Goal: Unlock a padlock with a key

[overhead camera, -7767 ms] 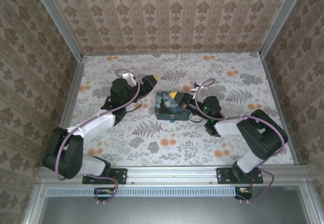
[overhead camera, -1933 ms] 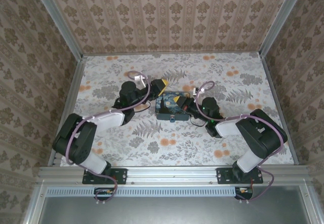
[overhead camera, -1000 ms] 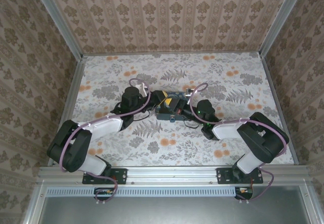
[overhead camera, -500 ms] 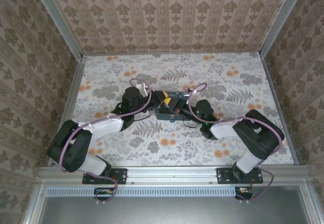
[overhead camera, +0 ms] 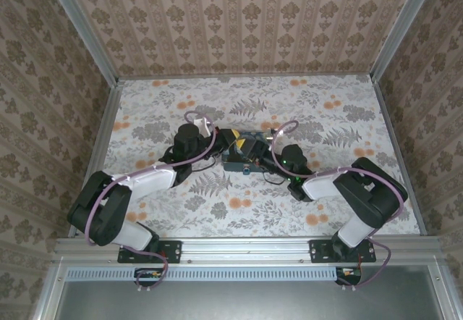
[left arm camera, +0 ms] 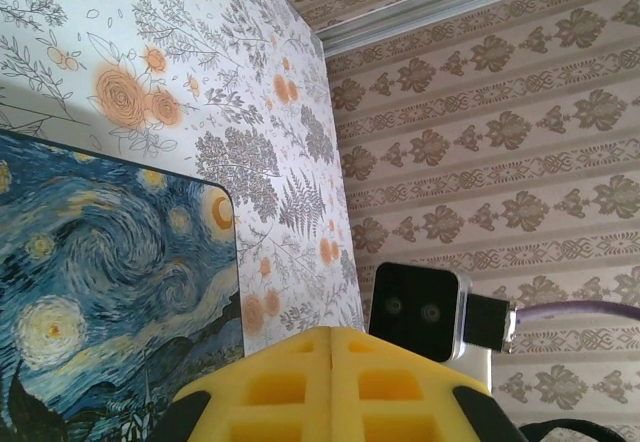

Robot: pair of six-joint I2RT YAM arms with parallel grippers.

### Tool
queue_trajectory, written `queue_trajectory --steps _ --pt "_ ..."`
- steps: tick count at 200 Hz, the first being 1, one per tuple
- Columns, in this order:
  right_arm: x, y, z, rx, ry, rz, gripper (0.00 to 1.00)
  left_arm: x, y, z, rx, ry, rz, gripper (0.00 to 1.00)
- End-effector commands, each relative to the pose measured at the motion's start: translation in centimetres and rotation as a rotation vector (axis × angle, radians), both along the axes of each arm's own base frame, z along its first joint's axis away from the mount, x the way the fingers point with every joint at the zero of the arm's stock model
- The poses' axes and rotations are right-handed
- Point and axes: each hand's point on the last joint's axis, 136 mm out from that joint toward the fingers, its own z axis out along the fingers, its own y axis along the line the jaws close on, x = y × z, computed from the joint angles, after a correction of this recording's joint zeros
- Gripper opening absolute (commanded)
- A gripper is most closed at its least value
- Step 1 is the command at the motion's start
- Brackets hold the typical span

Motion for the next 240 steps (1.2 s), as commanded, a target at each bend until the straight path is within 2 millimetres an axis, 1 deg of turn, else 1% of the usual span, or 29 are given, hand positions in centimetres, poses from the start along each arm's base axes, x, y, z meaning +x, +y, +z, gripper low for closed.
queue_trajectory --steps 1,14,18,20,21,22,29,46,79,99,116,121,125,128,133,168,197,240 --pt "-0.9 -2.6 0.4 -0.015 -0.022 -0.055 0.61 0.7 0.4 0.9 0.016 -0.071 -0.022 0.00" --pt "-1.4 -3.8 -0.1 -0.055 -0.013 -0.074 0.62 0.9 0.7 1.3 0.024 -0.104 -0.034 0.00" --pt "-1.4 -4.1 -0.7 -0.078 0.000 -0.080 0.62 0.9 0.8 1.5 0.026 -0.119 -0.040 0.00" --pt "-1.6 -4.2 0.1 -0.071 -0.019 -0.081 0.62 0.9 0.8 1.5 0.028 -0.123 -0.044 0.00" --pt "-1.6 -4.3 -0.1 -0.078 -0.014 -0.082 0.62 0.8 0.8 1.6 0.028 -0.127 -0.047 0.00" --pt "-1.7 -4.4 0.3 -0.074 -0.022 -0.083 0.62 0.9 0.8 1.6 0.030 -0.130 -0.049 0.00" --pt "-1.8 -4.6 0.3 -0.101 -0.024 -0.087 0.62 0.8 0.8 2.0 0.032 -0.155 -0.066 0.00" --pt "-1.8 -4.9 1.7 -0.135 -0.057 -0.090 0.63 0.5 0.8 2.8 0.047 -0.219 -0.098 0.00" --pt "-1.3 -4.1 5.0 -0.113 -0.121 -0.071 0.63 -0.2 0.5 4.8 0.031 -0.348 -0.144 0.00" --pt "-0.6 -3.3 6.1 -0.054 -0.133 -0.055 0.60 -0.2 0.3 5.7 0.002 -0.385 -0.147 0.00" --pt "0.1 -2.5 6.6 0.008 -0.137 -0.043 0.58 -0.2 0.1 6.3 -0.025 -0.395 -0.141 0.00" --pt "0.3 -2.3 6.7 0.023 -0.139 -0.041 0.57 -0.2 0.0 6.3 -0.030 -0.393 -0.140 0.00" --pt "0.4 -2.3 7.2 0.042 -0.147 -0.041 0.56 -0.1 0.0 6.4 -0.035 -0.394 -0.137 0.00" --pt "0.7 -2.0 6.5 0.041 -0.132 -0.041 0.55 -0.1 0.0 6.3 -0.038 -0.389 -0.135 0.00" --pt "1.0 -1.9 6.4 0.053 -0.127 -0.041 0.54 0.0 -0.1 6.3 -0.042 -0.385 -0.131 0.00" --pt "2.1 -1.0 6.8 0.132 -0.138 -0.036 0.49 0.0 -0.9 6.0 -0.064 -0.365 -0.116 0.00" --pt "2.3 -0.7 7.1 0.154 -0.147 -0.041 0.45 0.3 -1.2 5.7 -0.077 -0.345 -0.088 0.00" --pt "2.5 -0.2 7.5 0.173 -0.153 -0.046 0.40 1.0 -1.0 5.4 -0.114 -0.322 -0.028 0.00"
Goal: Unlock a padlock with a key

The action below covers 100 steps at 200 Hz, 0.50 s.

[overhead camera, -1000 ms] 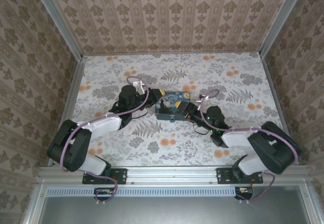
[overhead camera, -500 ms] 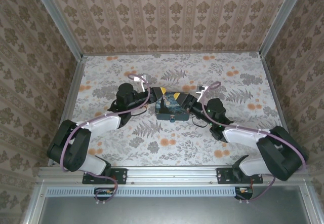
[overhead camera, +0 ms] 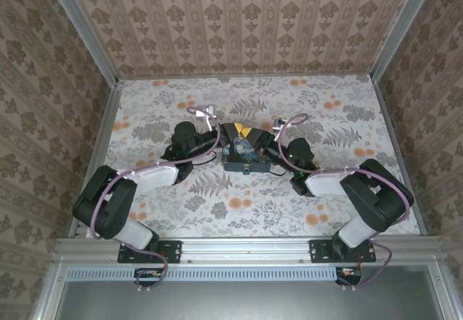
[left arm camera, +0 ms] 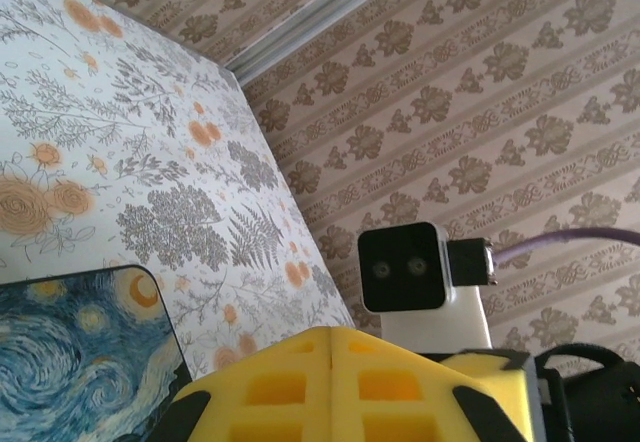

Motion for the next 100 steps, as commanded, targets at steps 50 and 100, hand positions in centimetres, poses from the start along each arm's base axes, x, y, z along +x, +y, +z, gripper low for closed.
queue_trajectory --steps 50,100 --pt "0.57 0.92 2.23 0.072 -0.054 -0.008 0.36 0.93 0.22 1.82 -0.104 -0.025 0.079 0.00" --pt "0.64 0.84 2.04 0.072 -0.049 -0.015 0.28 1.10 0.29 1.76 -0.109 -0.021 0.091 0.00"
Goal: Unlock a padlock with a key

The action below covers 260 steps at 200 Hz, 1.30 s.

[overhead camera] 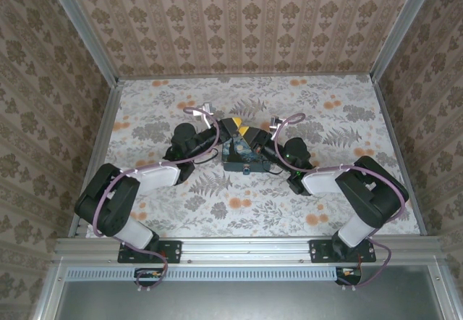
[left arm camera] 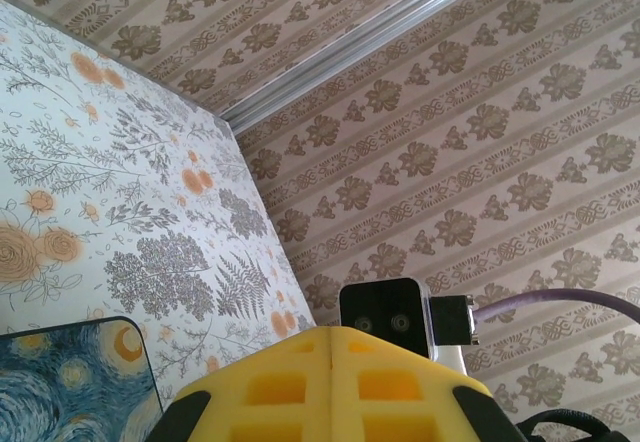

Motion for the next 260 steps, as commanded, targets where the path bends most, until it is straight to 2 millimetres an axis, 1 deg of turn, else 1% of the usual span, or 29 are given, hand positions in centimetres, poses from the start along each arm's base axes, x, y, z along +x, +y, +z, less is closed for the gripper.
queue_trajectory --steps 1,72,122,145,151,155,164,167,171,209,238,260 --pt "0.3 0.0 1.8 0.044 -0.045 -0.014 0.28 0.0 0.0 0.5 -0.030 -0.019 0.012 0.00" --pt "0.1 -0.1 1.5 0.041 -0.038 -0.018 0.15 0.2 -0.1 0.3 -0.029 -0.014 0.015 0.00" --pt "0.1 -0.1 1.7 0.044 -0.043 -0.016 0.00 0.2 0.0 0.2 -0.029 -0.014 0.015 0.00" --pt "0.0 -0.2 1.5 0.039 -0.042 -0.016 0.00 0.2 0.0 0.3 -0.030 -0.015 0.019 0.00" --pt "0.0 -0.2 1.4 0.037 -0.040 -0.018 0.04 0.2 0.0 0.4 -0.030 -0.016 0.019 0.00" --pt "0.0 -0.3 1.3 0.036 -0.040 -0.019 0.12 0.2 0.0 0.4 -0.030 -0.016 0.019 0.00" --pt "-0.1 -0.4 1.2 0.035 -0.038 -0.022 0.32 0.2 0.0 0.4 -0.029 -0.018 0.019 0.00" --pt "-0.1 -0.4 1.3 0.035 -0.039 -0.024 0.36 0.2 0.0 0.4 -0.029 -0.018 0.018 0.00" --pt "-0.1 -0.4 1.3 0.034 -0.038 -0.024 0.38 0.2 0.0 0.4 -0.029 -0.017 0.018 0.00" --pt "0.2 -0.6 1.2 0.029 -0.038 -0.037 0.43 0.1 0.0 0.6 -0.033 -0.019 0.016 0.00" --pt "0.8 -0.5 1.0 0.023 -0.035 -0.038 0.43 0.1 0.0 0.6 -0.032 -0.017 0.014 0.00" --pt "1.0 -0.3 0.7 0.020 -0.030 -0.033 0.42 0.0 0.1 0.8 -0.031 -0.022 0.015 0.00"
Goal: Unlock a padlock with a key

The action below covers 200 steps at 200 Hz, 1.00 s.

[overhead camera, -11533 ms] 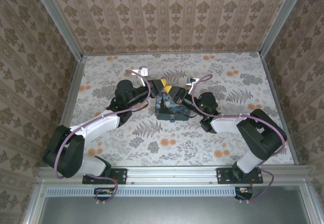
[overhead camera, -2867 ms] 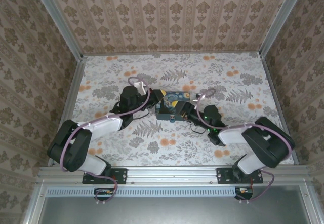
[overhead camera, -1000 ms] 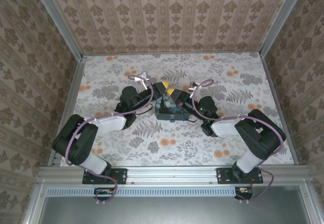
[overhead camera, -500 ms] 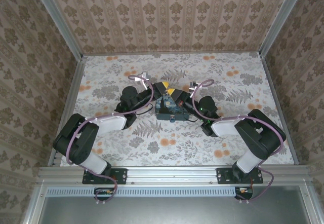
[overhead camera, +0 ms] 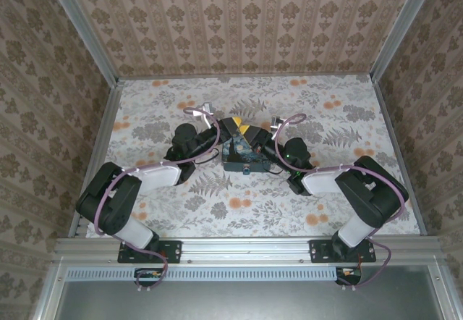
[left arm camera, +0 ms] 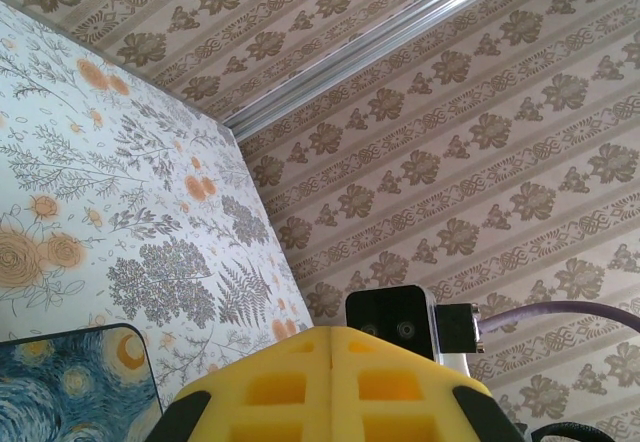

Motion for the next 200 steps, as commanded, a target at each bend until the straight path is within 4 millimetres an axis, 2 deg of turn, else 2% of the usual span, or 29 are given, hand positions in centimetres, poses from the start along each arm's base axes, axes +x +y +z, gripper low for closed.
queue_trajectory --steps 1,113,174,200 --pt "0.59 0.05 0.74 0.014 -0.032 -0.007 0.42 -0.30 0.10 0.84 -0.023 -0.024 -0.001 0.00" --pt "0.16 0.17 0.57 0.011 -0.033 0.012 0.11 -0.28 0.18 0.70 -0.016 -0.023 0.004 0.00" --pt "0.09 0.28 0.99 0.018 -0.042 0.016 0.06 -0.24 0.18 0.68 -0.016 -0.023 0.005 0.00" --pt "0.05 0.58 1.30 0.022 -0.047 0.028 0.11 -0.27 0.20 0.59 -0.015 -0.022 0.005 0.00"
